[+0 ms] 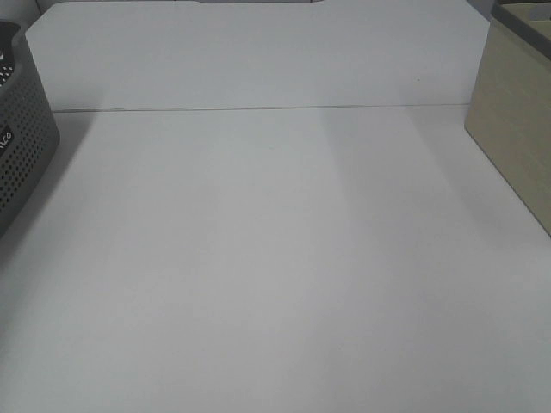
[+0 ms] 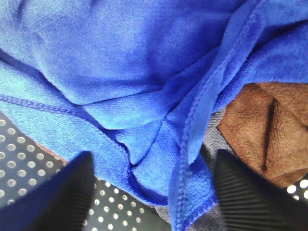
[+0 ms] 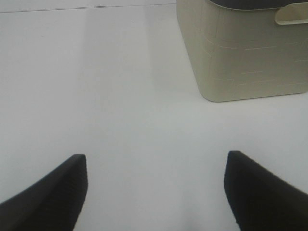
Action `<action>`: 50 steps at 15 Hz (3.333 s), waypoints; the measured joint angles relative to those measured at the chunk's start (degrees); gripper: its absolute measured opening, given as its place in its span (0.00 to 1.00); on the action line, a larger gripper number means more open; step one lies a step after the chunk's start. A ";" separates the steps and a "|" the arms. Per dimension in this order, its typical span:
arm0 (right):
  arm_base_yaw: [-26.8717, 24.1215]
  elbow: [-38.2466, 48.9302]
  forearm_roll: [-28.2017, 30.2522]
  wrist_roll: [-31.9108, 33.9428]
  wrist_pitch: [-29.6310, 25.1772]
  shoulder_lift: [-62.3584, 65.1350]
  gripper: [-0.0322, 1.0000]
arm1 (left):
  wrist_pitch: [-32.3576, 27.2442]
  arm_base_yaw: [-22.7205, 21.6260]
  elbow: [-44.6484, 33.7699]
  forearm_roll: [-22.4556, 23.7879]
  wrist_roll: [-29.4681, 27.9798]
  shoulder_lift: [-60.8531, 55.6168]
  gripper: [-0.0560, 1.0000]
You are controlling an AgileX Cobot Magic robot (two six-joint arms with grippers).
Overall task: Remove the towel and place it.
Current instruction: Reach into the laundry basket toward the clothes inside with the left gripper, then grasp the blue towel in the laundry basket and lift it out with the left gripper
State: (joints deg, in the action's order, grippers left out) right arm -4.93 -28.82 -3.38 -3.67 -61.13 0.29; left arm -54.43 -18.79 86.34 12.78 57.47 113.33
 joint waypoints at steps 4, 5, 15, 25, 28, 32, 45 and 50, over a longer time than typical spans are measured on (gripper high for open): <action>0.00 0.00 0.00 0.00 0.00 0.00 0.77 | -2.52 0.00 0.00 -0.06 0.52 0.34 0.52; 0.00 0.00 0.00 0.00 0.00 0.00 0.77 | -2.64 0.00 0.00 -0.34 0.52 0.57 0.52; 0.00 0.00 0.00 0.00 0.00 0.00 0.77 | -4.07 0.00 0.00 0.00 -4.47 0.97 0.34; 0.00 0.00 0.00 0.00 0.00 0.00 0.77 | -11.00 0.00 10.14 -0.34 -1.83 -5.61 0.05; 0.00 0.00 0.00 0.00 0.00 0.00 0.77 | -11.57 0.00 11.40 -2.69 -1.83 -11.46 0.05; 0.00 0.00 0.00 0.00 0.00 0.00 0.77 | -11.75 0.00 11.63 -4.30 -1.83 -19.60 0.05; 0.00 0.00 0.00 0.00 0.00 0.00 0.77 | -11.86 2.81 22.40 -19.65 -1.83 -26.99 0.05; 0.00 0.00 0.00 0.00 0.00 0.00 0.77 | -12.20 11.69 30.48 -19.54 -1.83 -27.04 0.05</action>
State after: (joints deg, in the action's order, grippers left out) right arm -4.93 -28.82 -3.38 -3.67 -61.13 0.29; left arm -66.63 -7.10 116.83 -6.76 55.63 86.29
